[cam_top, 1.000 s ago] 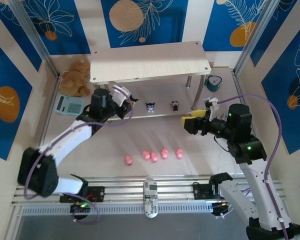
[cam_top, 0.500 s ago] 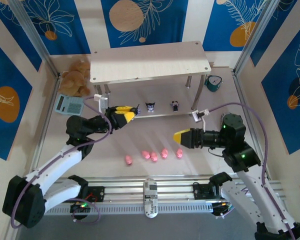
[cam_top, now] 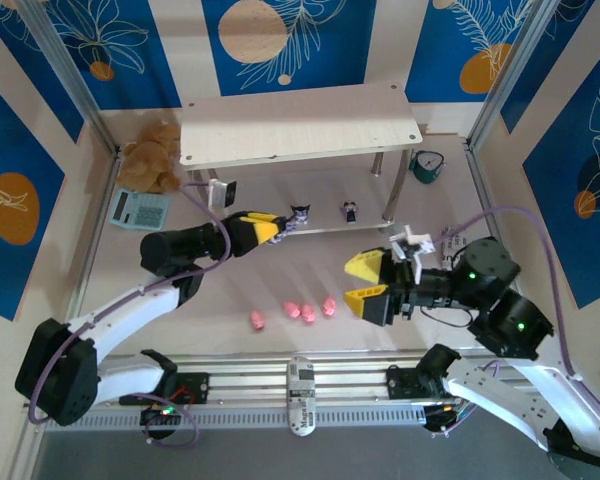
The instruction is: Place and organize the plastic toys onto the shelf
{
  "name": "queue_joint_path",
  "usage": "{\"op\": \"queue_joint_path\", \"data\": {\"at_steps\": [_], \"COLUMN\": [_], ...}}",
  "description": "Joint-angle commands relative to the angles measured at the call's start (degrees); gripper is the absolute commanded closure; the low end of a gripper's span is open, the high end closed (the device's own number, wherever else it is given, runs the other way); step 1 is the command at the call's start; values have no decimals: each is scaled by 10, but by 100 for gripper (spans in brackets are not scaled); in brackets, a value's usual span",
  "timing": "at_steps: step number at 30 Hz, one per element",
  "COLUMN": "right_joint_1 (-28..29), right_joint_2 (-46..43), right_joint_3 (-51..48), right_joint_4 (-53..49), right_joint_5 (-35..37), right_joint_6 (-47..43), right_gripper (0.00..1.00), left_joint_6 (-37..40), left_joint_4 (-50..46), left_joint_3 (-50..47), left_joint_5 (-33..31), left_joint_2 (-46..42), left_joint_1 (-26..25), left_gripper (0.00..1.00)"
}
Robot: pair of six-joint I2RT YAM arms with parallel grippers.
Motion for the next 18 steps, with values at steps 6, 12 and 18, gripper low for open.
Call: {"op": "queue_joint_path", "data": {"at_steps": [6, 12, 18], "right_joint_1": [18, 41, 42], "right_joint_2": [72, 122, 152], "right_joint_3": [74, 119, 147], "right_joint_4": [-89, -100, -85], "right_joint_5": [103, 138, 128], "right_joint_6": [-320, -400, -425], "right_gripper": [24, 22, 22], "left_joint_6": [-121, -159, -165], "left_joint_4": [39, 39, 39], "left_joint_3": [78, 114, 130], "left_joint_5": [59, 86, 92], "left_joint_2": [22, 41, 61], "left_joint_1": [-37, -57, -67], "left_gripper": [83, 82, 82]}}
